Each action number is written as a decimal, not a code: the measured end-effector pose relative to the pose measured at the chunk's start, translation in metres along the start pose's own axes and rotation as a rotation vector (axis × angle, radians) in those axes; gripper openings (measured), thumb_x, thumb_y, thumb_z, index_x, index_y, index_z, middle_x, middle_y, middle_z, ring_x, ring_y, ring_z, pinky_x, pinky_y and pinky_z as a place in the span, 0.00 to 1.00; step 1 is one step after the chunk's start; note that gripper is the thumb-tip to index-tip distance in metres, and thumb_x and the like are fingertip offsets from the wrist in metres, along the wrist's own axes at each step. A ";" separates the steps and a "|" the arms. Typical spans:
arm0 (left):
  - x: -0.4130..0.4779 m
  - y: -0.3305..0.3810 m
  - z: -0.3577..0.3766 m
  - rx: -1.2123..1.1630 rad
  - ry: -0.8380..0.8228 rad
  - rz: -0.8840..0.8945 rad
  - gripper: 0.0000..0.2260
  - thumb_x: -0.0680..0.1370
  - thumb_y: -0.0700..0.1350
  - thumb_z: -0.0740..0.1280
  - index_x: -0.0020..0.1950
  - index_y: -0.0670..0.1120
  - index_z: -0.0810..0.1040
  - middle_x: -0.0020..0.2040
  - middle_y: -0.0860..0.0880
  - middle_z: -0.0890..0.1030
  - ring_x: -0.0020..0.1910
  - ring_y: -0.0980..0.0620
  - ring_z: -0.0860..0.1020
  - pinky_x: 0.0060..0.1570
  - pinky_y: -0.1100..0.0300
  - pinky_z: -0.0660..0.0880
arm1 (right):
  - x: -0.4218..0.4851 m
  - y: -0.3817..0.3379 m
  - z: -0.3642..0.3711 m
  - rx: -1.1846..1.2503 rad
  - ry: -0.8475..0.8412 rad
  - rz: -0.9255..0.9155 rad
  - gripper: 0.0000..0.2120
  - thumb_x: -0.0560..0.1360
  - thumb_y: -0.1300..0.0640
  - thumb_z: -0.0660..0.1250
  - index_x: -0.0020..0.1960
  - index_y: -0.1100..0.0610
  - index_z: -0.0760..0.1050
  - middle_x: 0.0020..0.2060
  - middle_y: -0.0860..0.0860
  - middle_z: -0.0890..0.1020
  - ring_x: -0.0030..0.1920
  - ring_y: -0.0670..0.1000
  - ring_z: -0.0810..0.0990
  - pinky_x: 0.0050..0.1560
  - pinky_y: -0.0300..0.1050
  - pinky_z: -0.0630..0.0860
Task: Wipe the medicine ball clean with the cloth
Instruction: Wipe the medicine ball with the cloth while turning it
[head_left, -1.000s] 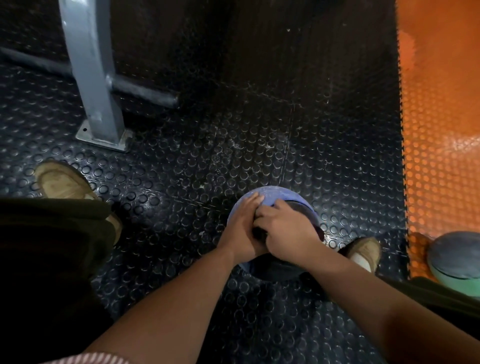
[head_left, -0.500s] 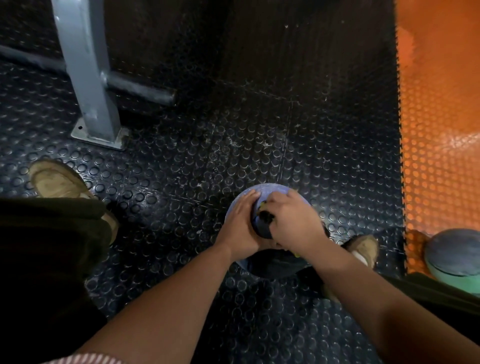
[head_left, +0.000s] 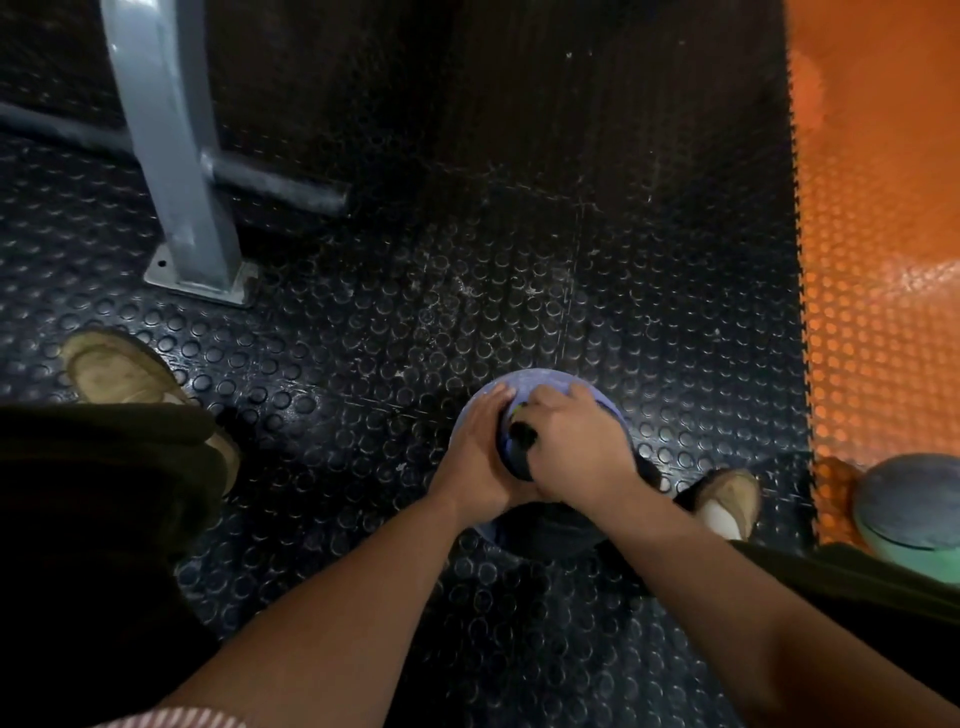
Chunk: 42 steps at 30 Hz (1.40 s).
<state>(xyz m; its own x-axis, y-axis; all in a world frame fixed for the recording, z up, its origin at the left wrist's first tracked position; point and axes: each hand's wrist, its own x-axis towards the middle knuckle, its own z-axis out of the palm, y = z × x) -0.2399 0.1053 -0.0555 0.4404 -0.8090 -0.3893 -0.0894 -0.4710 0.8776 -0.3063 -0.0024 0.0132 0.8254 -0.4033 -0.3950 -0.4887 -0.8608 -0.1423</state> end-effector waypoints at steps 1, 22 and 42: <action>-0.001 -0.002 0.001 0.004 0.007 0.012 0.54 0.59 0.59 0.81 0.77 0.47 0.56 0.78 0.51 0.56 0.77 0.54 0.56 0.75 0.56 0.56 | -0.002 -0.004 0.001 -0.008 -0.016 -0.029 0.16 0.76 0.60 0.58 0.61 0.52 0.76 0.58 0.49 0.73 0.61 0.57 0.67 0.49 0.50 0.76; -0.004 -0.002 -0.001 0.135 -0.041 -0.015 0.51 0.64 0.58 0.79 0.78 0.56 0.51 0.79 0.59 0.48 0.77 0.56 0.50 0.75 0.49 0.56 | -0.021 0.044 0.017 0.693 0.257 0.946 0.08 0.75 0.60 0.59 0.46 0.63 0.76 0.42 0.60 0.79 0.43 0.61 0.76 0.41 0.45 0.67; 0.012 -0.011 -0.033 0.333 -0.088 -0.007 0.61 0.55 0.62 0.79 0.78 0.47 0.49 0.79 0.46 0.53 0.78 0.47 0.52 0.76 0.49 0.53 | 0.013 -0.040 0.002 0.142 0.087 0.134 0.15 0.79 0.60 0.57 0.61 0.57 0.76 0.61 0.53 0.70 0.60 0.60 0.67 0.40 0.49 0.67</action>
<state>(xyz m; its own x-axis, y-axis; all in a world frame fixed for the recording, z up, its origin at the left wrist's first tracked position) -0.2039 0.1126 -0.0610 0.3648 -0.8255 -0.4307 -0.3797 -0.5543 0.7407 -0.2764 0.0273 0.0121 0.7686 -0.5417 -0.3403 -0.6255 -0.7477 -0.2227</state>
